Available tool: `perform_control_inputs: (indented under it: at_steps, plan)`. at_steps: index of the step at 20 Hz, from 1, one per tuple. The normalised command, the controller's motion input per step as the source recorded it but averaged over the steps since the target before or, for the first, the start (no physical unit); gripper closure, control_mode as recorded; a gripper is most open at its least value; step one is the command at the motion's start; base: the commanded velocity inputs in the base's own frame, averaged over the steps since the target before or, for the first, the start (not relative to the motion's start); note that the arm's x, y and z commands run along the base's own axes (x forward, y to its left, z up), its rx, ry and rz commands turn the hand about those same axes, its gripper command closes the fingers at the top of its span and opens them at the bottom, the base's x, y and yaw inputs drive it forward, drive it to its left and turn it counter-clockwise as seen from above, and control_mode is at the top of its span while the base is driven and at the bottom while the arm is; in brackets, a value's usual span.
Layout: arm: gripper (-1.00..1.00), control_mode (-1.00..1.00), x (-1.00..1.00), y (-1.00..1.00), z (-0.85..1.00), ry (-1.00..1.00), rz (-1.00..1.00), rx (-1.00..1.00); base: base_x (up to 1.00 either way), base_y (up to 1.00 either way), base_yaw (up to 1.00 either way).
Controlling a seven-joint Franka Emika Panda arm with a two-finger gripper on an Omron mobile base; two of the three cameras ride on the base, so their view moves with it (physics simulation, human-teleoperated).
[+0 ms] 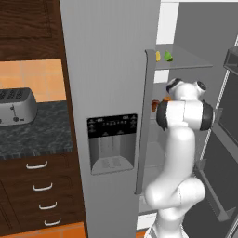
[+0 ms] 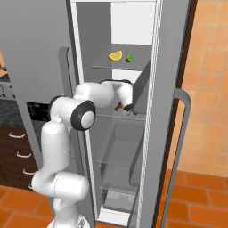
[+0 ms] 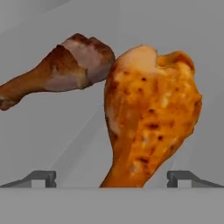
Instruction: Place one lemon wedge and one chicken drumstick in each tupperware on the nearby counter, to pack two identical lunches.
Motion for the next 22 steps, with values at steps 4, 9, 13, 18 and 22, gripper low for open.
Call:
perform_control_inputs:
  at_steps: [4, 9, 13, 18, 22]
  plan:
    - [-1.0, -1.0, 0.62, -0.01, -0.42, -0.09, 0.03, 0.0, 0.0, 0.0, 0.0]
    - [1.0, -1.0, 0.19, 0.28, -0.83, -0.13, 0.03, -0.04, 0.0, 0.0, 0.0]
    - [1.0, -1.0, -0.9, 0.32, 0.23, -0.05, 0.03, -0.04, 0.0, 0.0, 0.0]
    - [1.0, -1.0, -1.0, 0.37, 0.18, 0.0, 0.0, -0.09, 0.0, 0.0, 0.0]
    - [1.0, -1.0, -1.0, 0.85, 0.0, -0.03, 0.05, -0.19, 0.0, 0.0, 0.0]
